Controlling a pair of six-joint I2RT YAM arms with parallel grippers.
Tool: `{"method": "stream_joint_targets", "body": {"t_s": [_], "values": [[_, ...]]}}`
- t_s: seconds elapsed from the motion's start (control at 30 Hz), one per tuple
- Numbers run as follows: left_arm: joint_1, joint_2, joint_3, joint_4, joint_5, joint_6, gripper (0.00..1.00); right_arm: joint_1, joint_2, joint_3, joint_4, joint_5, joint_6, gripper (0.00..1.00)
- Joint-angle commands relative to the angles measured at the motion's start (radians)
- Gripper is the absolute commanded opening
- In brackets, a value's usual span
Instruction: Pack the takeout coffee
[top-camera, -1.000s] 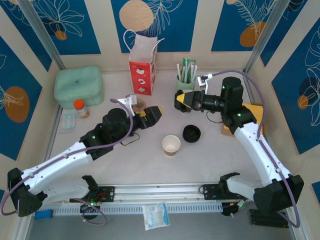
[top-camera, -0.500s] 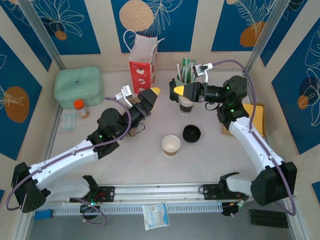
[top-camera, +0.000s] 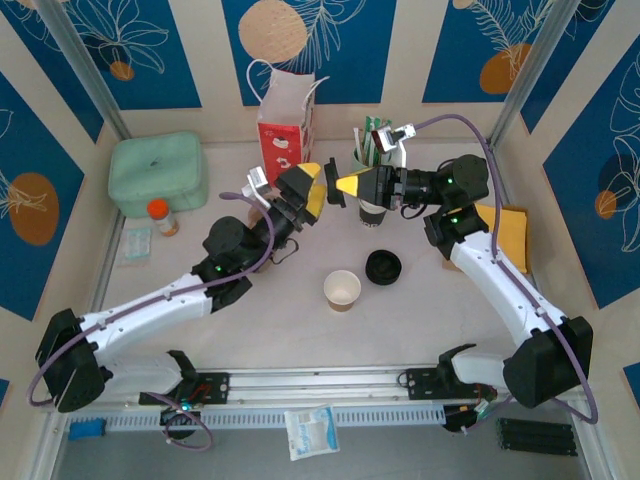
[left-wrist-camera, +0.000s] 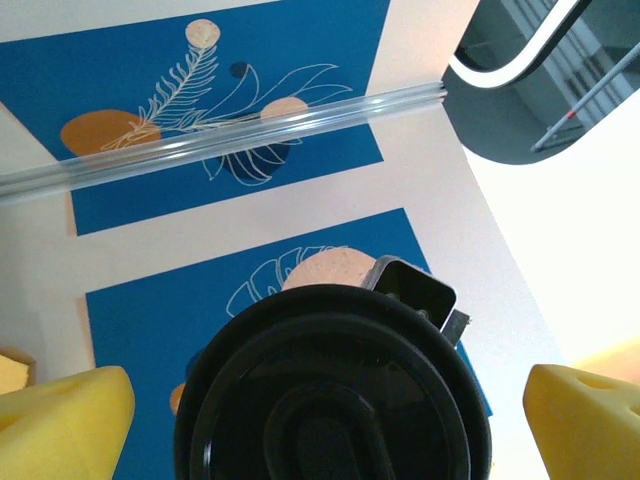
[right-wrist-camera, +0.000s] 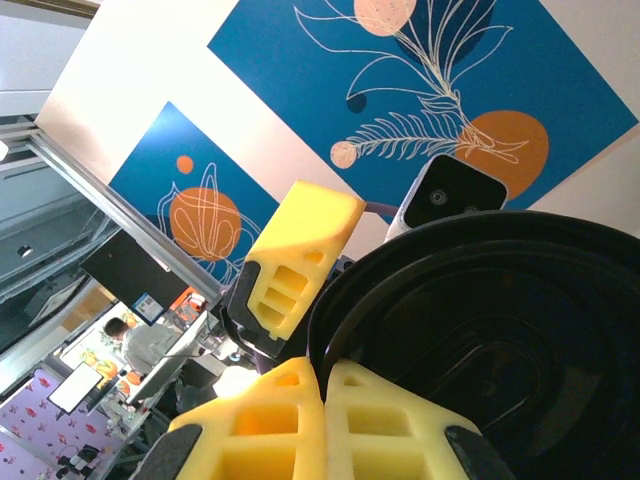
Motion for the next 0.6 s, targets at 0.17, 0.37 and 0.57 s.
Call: {"method": "stream_joint_targets", "body": {"t_s": [0.17, 0.37, 0.57], "values": [[-0.013, 0.047, 0.01, 0.124, -0.006, -0.05, 0.99, 0.013, 0.006, 0.028, 0.021, 0.015, -0.004, 0.0], [-0.012, 0.064, 0.009, 0.138, -0.009, -0.06, 0.99, 0.017, 0.003, 0.023, -0.007, 0.019, -0.022, 0.0], [-0.016, 0.075, 0.014, 0.15, -0.01, -0.062, 0.98, 0.019, 0.001, 0.016, -0.029, 0.021, -0.037, 0.0]]}}
